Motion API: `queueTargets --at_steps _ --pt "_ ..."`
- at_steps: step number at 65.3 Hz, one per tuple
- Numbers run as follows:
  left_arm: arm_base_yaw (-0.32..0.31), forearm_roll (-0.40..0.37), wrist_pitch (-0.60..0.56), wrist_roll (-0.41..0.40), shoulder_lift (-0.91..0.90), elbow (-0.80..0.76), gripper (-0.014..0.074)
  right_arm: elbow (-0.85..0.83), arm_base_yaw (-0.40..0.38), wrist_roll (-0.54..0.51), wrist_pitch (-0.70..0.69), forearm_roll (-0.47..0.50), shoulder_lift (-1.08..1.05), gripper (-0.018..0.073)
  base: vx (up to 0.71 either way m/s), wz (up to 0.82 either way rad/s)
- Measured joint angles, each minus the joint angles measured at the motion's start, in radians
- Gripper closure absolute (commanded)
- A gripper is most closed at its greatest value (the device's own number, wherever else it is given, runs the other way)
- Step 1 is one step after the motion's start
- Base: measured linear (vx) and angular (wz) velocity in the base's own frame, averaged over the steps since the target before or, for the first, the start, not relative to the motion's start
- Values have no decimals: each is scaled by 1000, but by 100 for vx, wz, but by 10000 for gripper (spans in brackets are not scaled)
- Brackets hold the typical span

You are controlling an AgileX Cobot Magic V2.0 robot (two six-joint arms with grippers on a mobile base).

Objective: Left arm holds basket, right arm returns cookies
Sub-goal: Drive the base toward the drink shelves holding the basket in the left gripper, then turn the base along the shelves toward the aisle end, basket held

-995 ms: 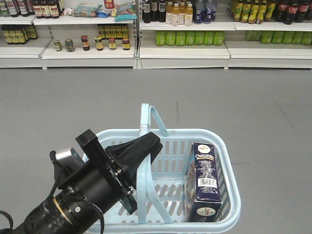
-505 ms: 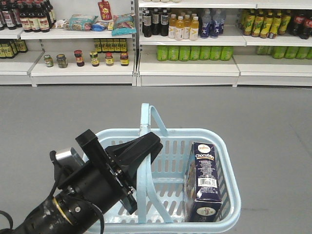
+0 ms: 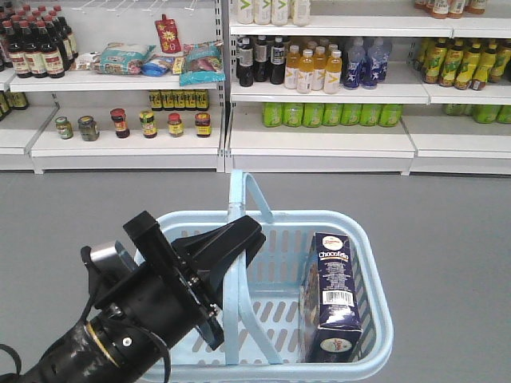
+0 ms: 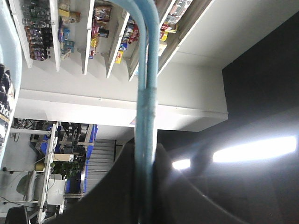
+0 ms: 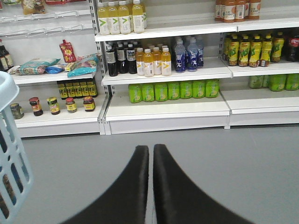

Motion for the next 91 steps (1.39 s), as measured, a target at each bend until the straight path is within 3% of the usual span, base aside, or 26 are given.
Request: queueTargets --at_steps 91 --pt "0 -3 -1 0 0 0 599 0 0 0 0 0 0 565 52 -2"
